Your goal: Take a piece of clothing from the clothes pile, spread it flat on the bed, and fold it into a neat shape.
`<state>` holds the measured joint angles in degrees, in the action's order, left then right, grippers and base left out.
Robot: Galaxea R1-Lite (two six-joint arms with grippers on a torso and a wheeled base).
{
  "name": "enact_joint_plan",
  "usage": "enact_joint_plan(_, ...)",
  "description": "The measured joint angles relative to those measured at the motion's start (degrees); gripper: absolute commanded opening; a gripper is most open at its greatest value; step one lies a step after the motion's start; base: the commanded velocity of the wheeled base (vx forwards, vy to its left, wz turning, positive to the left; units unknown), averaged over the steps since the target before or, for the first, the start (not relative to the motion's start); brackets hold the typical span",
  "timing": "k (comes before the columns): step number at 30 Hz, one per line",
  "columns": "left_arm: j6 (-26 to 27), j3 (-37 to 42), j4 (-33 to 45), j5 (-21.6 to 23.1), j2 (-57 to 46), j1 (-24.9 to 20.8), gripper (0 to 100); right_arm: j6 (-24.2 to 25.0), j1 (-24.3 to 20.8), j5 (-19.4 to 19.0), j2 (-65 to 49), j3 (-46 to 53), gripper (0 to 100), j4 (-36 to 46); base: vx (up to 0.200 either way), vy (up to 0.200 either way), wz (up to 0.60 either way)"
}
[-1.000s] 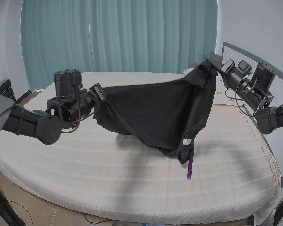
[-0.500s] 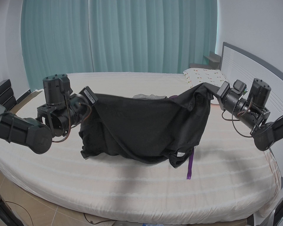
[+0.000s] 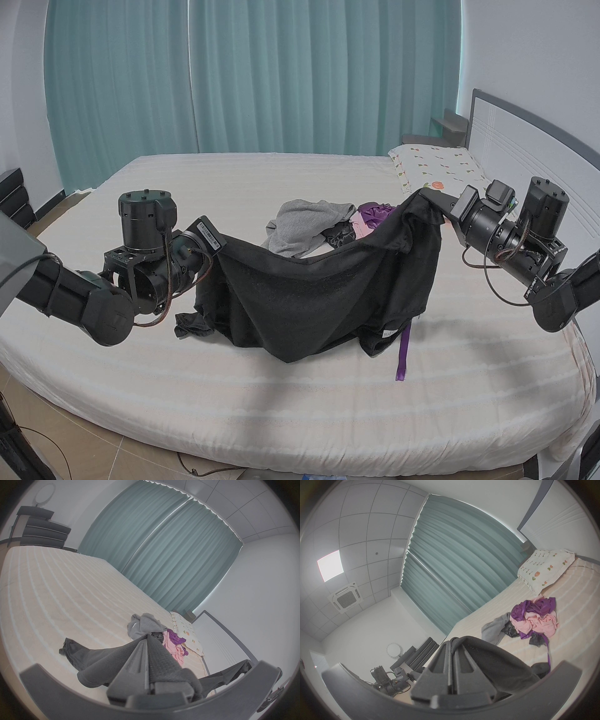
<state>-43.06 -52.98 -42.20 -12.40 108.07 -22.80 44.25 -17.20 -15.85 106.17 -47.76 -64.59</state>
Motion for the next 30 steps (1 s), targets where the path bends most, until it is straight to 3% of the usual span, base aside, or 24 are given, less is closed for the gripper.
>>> enact_joint_plan(5,-2.60,2.40,-0.38,0.02,0.72,-0.32,0,-0.76,-1.90,0.12,-0.46,5.10,0,-1.54,0.000,0.000,0.00)
enact_joint_plan(11,-6.27,5.00,-1.37,0.15,2.24,-0.71,0,-0.66,-2.94,0.00,0.11,9.81,0,-4.47,-0.200,0.000,0.00)
enact_joint_plan(15,-8.70,6.33,-1.52,0.20,3.97,-0.93,0,-0.27,-3.08,-0.02,1.11,12.85,0,-4.72,0.000,0.000,0.00)
enact_joint_plan(30,-10.03,12.76,-11.01,0.20,8.91,-0.85,0,1.43,-3.02,0.37,6.77,14.38,0,-7.80,0.000,0.013,0.00)
